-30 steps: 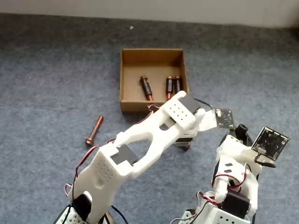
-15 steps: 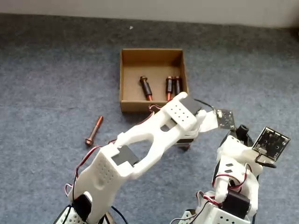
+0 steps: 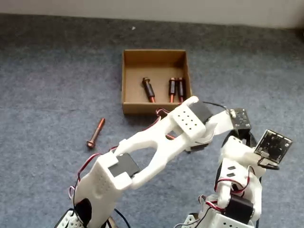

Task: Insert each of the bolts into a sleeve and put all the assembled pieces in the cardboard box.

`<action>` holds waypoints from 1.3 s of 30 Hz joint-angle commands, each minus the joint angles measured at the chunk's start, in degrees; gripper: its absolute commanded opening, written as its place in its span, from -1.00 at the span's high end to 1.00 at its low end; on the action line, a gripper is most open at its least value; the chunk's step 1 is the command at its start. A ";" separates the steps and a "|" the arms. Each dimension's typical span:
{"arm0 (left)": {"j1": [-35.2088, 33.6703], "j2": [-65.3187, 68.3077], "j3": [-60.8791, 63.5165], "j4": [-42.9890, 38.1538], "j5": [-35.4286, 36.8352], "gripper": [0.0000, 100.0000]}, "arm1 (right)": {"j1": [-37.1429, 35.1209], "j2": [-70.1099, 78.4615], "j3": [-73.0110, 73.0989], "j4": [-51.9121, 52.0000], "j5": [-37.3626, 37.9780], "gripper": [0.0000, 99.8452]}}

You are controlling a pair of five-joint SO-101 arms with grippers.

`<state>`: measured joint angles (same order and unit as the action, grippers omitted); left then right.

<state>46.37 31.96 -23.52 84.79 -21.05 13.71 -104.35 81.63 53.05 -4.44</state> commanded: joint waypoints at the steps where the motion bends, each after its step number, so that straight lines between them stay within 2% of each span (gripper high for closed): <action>1: -1.27 -4.70 1.89 0.18 1.05 0.79 | -1.19 -0.75 -0.57 -1.63 0.88 0.96; 4: -1.27 -5.85 2.59 0.18 1.05 0.79 | -0.92 -0.84 -0.57 -1.63 0.88 0.96; 8: -2.24 -6.20 2.59 0.18 1.05 0.79 | 3.12 -0.84 -0.57 -1.63 0.88 0.97; 12: -4.53 -6.11 2.68 -1.32 3.60 0.79 | 10.33 -0.84 -0.66 -2.59 0.88 0.97; 17: -4.00 -6.02 5.67 -1.93 3.78 0.78 | 19.21 -0.84 -0.40 -8.13 0.44 0.97; 21: -2.07 -6.02 9.80 -3.08 -2.55 0.78 | 25.10 -0.84 -0.57 -10.24 0.35 0.97; 30: -1.01 -5.23 11.12 -5.98 -7.56 0.77 | 26.33 -0.84 -0.66 -10.68 -1.32 0.97; 34: -0.75 -1.27 10.51 -7.12 -8.18 0.64 | 26.24 -0.84 -0.66 -10.68 -1.49 0.97; 39: -0.75 1.63 8.22 -9.32 -8.18 0.62 | 26.24 -0.84 -0.57 -10.68 -1.49 0.97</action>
<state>45.14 33.10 -12.09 76.62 -28.62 39.65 -104.35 81.80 43.91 -5.41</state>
